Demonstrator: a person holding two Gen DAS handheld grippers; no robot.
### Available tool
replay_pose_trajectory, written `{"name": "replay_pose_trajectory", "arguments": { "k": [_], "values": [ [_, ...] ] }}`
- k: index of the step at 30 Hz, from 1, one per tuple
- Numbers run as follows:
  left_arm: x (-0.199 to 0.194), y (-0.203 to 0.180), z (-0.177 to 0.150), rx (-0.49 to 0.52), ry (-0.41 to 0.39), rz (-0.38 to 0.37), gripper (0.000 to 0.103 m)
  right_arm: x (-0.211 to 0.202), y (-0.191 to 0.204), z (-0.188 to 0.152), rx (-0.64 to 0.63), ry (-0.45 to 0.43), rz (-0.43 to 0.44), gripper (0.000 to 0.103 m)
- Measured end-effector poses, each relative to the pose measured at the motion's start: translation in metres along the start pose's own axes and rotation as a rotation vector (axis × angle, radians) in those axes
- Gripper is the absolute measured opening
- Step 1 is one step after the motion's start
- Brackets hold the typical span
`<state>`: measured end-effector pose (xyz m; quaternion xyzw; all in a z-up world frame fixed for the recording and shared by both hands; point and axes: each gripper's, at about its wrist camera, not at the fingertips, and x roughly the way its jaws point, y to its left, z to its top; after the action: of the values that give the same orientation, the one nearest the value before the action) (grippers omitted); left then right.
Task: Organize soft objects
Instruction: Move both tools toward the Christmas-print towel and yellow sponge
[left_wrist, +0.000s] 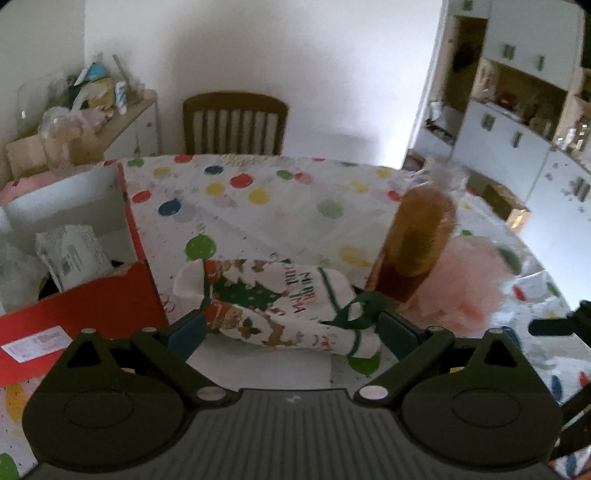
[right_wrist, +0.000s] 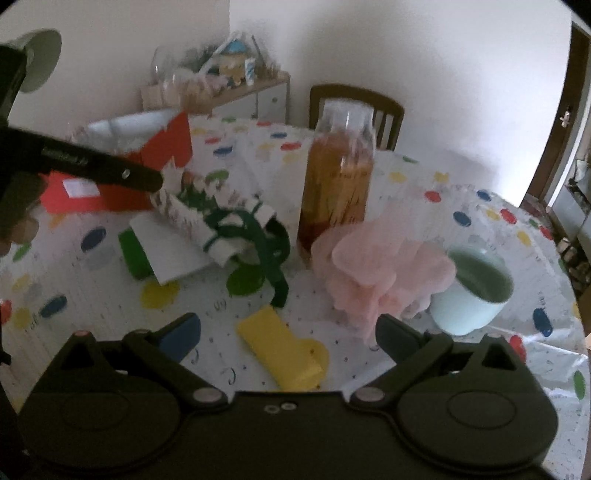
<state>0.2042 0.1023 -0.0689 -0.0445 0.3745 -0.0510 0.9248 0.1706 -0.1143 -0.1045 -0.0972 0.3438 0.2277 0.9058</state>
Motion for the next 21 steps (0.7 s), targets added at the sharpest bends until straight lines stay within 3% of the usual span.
{"name": "replay_pose_trajectory", "arguments": {
  "k": [5, 18, 21],
  "values": [
    [0.024, 0.006, 0.000, -0.047, 0.032, 0.058, 0.100, 0.025, -0.003, -0.011, -0.010, 0.047, 0.006, 0.097],
    [0.065, 0.020, 0.008, -0.174, 0.092, 0.125, 0.099, 0.073, 0.000, -0.016, -0.104, 0.137, 0.046, 0.080],
    [0.071, 0.024, 0.008, -0.199, 0.108, 0.149, 0.094, 0.078, 0.004, -0.016, -0.134, 0.145, 0.046, 0.075]
  ]
}}
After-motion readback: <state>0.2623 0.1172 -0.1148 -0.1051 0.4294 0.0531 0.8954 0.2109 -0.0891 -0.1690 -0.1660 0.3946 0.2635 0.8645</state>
